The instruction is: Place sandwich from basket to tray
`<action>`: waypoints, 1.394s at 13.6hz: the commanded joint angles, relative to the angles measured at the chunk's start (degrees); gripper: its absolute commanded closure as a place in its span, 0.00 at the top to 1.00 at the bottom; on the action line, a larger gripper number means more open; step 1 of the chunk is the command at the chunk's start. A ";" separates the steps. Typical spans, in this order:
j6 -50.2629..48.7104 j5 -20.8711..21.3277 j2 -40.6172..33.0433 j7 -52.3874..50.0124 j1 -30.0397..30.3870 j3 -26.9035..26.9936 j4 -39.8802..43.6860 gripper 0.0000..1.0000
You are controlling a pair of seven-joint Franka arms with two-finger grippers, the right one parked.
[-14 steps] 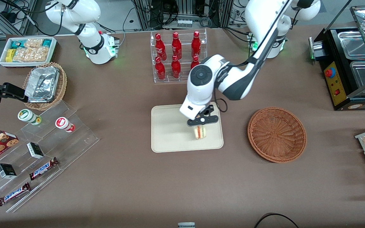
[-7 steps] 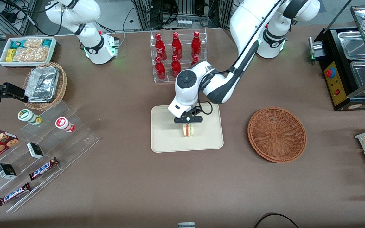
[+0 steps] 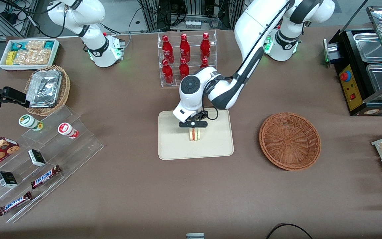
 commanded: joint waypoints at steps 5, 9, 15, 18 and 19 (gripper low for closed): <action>-3.57 -0.09 -3.84 -0.62 0.26 1.01 2.16 1.00; -14.28 -1.94 -14.03 -2.20 3.77 0.92 1.73 1.00; -29.58 -2.03 -27.75 1.20 14.14 0.92 1.37 1.00; -35.21 -2.21 -32.32 8.41 20.29 0.92 1.37 1.00; -36.71 -2.21 -33.73 10.26 21.61 1.01 1.37 1.00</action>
